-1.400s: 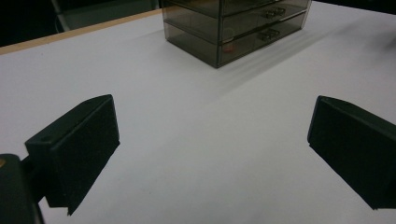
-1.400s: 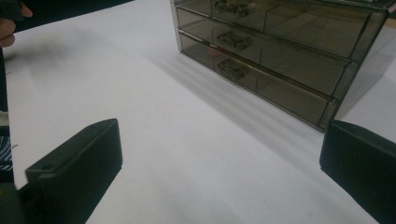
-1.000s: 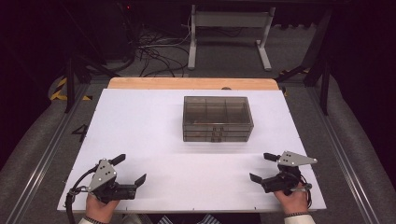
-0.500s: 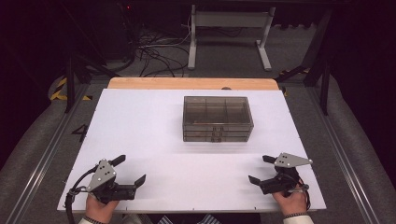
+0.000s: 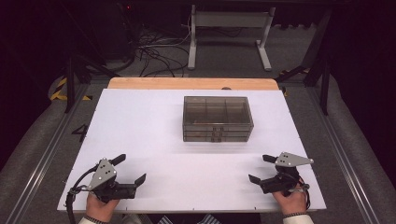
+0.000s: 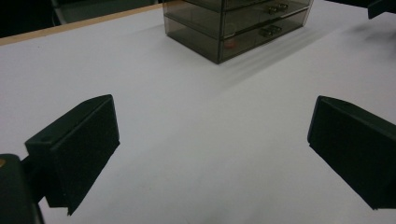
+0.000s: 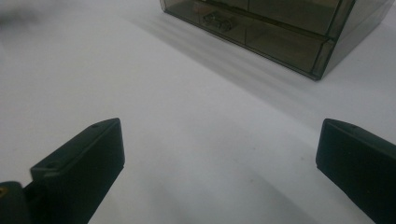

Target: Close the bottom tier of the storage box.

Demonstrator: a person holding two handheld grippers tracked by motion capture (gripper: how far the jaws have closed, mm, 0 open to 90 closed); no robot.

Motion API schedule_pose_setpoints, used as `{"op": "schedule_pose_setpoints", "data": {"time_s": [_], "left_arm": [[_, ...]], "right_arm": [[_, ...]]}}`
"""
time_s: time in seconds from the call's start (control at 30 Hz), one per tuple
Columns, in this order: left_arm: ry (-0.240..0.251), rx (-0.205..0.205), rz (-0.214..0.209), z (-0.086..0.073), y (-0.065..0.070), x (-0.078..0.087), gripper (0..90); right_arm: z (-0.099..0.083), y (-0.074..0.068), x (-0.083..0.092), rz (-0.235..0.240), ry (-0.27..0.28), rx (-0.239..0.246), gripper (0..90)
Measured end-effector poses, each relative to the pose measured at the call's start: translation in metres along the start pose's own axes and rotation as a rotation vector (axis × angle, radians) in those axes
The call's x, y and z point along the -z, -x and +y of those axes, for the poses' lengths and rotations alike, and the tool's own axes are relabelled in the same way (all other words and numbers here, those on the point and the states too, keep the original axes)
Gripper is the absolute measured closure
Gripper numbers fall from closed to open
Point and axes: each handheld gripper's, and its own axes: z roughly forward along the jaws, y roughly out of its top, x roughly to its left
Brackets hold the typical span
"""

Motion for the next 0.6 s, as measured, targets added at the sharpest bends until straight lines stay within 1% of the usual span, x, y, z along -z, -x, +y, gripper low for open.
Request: {"op": "schedule_pose_setpoints", "data": {"time_s": [0.03, 0.13, 0.2, 0.43, 0.6], "left_arm": [[0.002, 0.004, 0.002, 0.0000, 0.0005, -0.0001, 2.9], [0.003, -0.002, 0.015, 0.0001, 0.0006, 0.0002, 2.9], [0.002, -0.003, 0.016, 0.0000, 0.0003, 0.0003, 2.9], [0.000, -0.015, 0.017, 0.0002, 0.0005, -0.0002, 3.0], [-0.003, 0.002, 0.012, 0.0003, 0.0000, 0.0003, 3.4]], "right_arm": [[0.0001, -0.0002, 0.0000, 0.000, 0.000, 0.001, 1.7], [0.0004, -0.0004, -0.0003, 0.002, -0.006, 0.005, 1.9], [0.0007, -0.0007, -0.0002, 0.001, -0.009, 0.013, 2.2], [0.0018, -0.0021, -0.0003, 0.000, -0.008, 0.016, 2.3], [0.0027, -0.0037, -0.0009, -0.004, -0.015, 0.016, 2.3]]}}
